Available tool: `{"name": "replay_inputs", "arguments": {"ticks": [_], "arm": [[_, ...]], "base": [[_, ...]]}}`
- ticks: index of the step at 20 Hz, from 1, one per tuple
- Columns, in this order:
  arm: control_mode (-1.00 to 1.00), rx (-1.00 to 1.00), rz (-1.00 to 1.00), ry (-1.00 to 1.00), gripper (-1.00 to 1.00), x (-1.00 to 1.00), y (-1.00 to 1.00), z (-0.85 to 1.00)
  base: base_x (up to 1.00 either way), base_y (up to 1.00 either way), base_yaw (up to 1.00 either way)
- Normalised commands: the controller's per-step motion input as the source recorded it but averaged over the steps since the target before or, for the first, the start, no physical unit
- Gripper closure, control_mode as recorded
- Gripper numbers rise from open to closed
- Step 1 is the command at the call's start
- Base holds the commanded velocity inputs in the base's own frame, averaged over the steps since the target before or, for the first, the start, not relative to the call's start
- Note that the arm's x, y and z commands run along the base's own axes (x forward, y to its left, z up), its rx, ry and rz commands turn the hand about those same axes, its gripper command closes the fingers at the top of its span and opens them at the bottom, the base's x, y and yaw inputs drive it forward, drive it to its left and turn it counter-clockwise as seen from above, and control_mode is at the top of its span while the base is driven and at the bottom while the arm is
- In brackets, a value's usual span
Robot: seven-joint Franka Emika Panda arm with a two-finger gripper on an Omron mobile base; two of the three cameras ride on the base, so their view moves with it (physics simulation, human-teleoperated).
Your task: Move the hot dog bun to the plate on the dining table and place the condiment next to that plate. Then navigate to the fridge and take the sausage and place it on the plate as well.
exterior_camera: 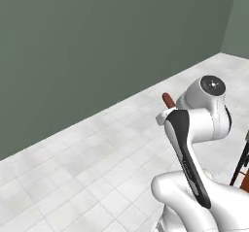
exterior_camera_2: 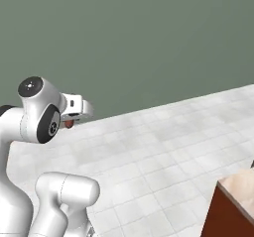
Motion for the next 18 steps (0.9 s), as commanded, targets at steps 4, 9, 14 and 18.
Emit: {"name": "replay_inputs", "arguments": {"ticks": [4,9,14,18], "arm": [[1.00,0.00,0.00,0.00,1.00,0.00,0.00,0.00],[1.00,0.00,0.00,0.00,1.00,0.00,0.00,0.00],[1.00,0.00,0.00,0.00,1.00,0.00,0.00,0.00],[1.00,0.00,0.00,0.00,1.00,0.00,0.00,0.00]], "base": [[0.55,0.71,-0.69],[0.52,0.73,-0.68],[0.55,0.83,-0.64],[0.57,0.77,-0.67]]}}
